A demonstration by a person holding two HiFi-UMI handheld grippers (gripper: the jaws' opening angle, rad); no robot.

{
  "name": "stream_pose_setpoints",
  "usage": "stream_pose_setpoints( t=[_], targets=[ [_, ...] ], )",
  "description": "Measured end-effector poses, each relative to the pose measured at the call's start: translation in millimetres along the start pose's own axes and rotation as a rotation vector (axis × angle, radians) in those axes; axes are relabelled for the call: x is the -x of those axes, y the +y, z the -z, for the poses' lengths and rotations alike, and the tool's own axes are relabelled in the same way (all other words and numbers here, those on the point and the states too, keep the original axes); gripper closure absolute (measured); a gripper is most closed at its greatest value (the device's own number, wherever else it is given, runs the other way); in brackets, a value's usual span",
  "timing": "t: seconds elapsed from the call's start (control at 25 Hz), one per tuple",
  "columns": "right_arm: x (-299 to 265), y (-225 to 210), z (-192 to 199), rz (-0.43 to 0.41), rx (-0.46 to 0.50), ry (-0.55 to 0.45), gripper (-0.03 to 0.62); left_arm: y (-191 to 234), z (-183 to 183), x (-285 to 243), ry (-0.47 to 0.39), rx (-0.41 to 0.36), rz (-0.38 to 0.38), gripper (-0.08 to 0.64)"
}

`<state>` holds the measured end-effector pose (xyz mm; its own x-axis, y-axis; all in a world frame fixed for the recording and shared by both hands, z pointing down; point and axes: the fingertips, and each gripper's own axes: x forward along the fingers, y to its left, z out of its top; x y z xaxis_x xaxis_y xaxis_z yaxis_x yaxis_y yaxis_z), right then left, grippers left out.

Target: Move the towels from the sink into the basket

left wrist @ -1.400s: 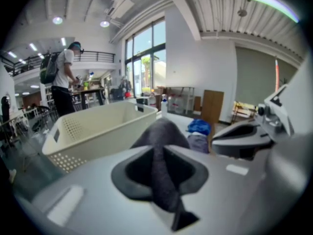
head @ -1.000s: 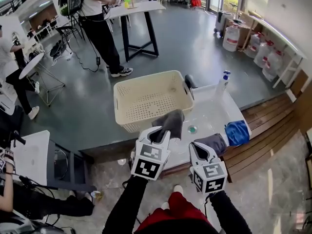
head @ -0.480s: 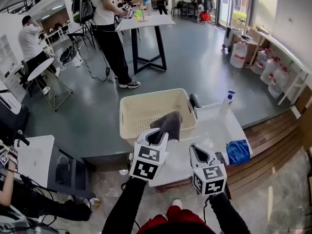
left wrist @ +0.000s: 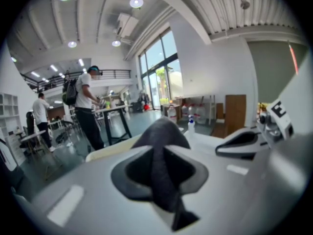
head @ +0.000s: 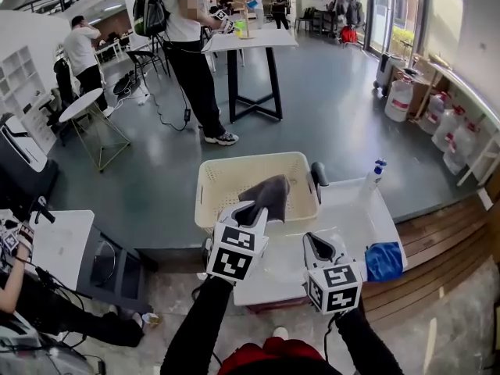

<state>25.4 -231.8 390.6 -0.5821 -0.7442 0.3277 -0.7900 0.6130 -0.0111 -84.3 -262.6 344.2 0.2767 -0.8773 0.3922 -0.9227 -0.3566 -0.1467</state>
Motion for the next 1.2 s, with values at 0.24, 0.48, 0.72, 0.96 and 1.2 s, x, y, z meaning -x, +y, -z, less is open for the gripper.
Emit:
stream_pose_setpoints(
  t=[0.24,0.48,0.72,0.96,1.2],
  targets=[
    [-10,2,-4,-0.047,0.011,0.005,0.584,16,-8,-7,0.004,0.020,-0.062,0.488],
    [-16,-4,-5,-0.059,-0.007,0.011,0.584,30,-16,-14,0.016,-0.003,-0.109,0.488],
    [-24,-7,5,-0.052,-0.025,0.043,0.584,44,-16,-29,0.028,0.023,-0.103,0.486],
    [-36,-9,16,-0.040,-0.041,0.086,0.584,55,-2,-50,0.058,0.044,-0.071,0.486],
    [-46,-15,34,-0.011,-0.064,0.131,0.584,64,11,-74,0.093,0.034,-0.043,0.486]
  ],
)
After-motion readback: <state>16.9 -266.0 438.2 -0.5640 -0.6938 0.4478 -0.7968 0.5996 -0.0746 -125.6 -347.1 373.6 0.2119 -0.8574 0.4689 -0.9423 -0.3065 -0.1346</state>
